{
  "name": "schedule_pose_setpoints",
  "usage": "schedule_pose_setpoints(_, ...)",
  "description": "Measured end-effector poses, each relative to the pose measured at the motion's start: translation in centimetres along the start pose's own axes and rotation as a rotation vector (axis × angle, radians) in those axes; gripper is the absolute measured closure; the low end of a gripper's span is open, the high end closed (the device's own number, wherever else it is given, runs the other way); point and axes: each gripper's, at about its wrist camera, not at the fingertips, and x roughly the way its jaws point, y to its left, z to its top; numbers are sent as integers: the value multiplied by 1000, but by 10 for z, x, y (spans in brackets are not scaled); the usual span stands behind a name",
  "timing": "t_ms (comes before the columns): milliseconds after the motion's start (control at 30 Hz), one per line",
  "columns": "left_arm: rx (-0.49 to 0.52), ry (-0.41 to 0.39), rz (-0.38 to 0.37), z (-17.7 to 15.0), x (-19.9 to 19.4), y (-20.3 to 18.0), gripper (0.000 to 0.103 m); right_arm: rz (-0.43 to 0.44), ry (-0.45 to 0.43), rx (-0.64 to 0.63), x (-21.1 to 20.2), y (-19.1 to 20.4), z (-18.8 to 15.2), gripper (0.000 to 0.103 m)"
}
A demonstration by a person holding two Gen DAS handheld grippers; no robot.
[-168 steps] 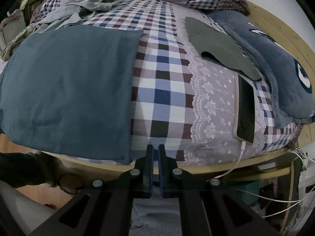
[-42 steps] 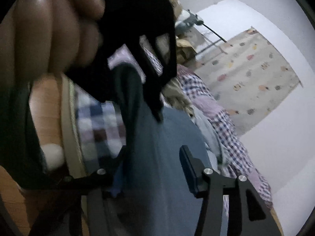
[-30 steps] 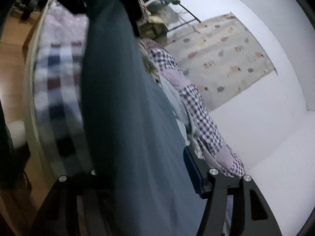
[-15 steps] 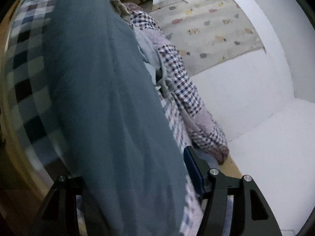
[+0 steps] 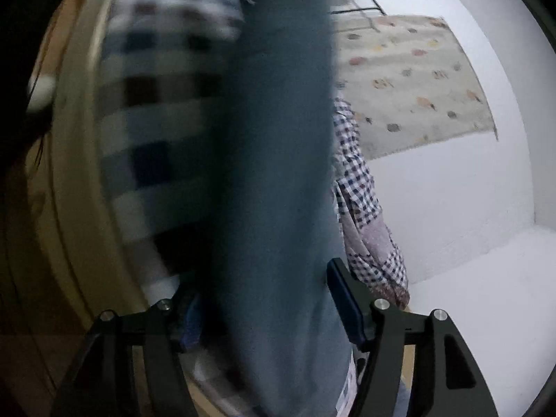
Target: Fold clothes
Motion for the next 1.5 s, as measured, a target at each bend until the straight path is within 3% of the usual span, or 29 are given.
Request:
schedule_pose_setpoints(500, -8, 10, 8, 4, -2, 4, 101, -100, 273, 61, 43, -52, -62, 35)
schedule_pose_setpoints(567, -9, 10, 11, 4, -2, 5, 101, -99, 258, 54, 44, -53, -65, 40)
schedule_pose_setpoints(633, -8, 11, 21, 5, -2, 7, 101, -78, 251, 51, 44, -52, -70, 73)
schedule_pose_setpoints(733, -2, 13, 37, 5, -1, 9, 101, -36, 252, 51, 40, -51, -77, 95)
schedule_pose_setpoints(967, 59, 7, 92, 1, 0, 7, 101, -11, 201, 99, 18, -80, -77, 99)
schedule_pose_setpoints(1133, 156, -21, 124, -2, -6, -12, 101, -57, 160, 196, 21, -139, -63, 100)
schedule_pose_setpoints(1367, 275, -91, 67, -3, -29, -67, 102, -173, 97, 325, -27, -212, -50, 100)
schedule_pose_setpoints(1500, 311, -139, -30, -4, -51, -110, 103, -243, 72, 372, -46, -265, -48, 100)
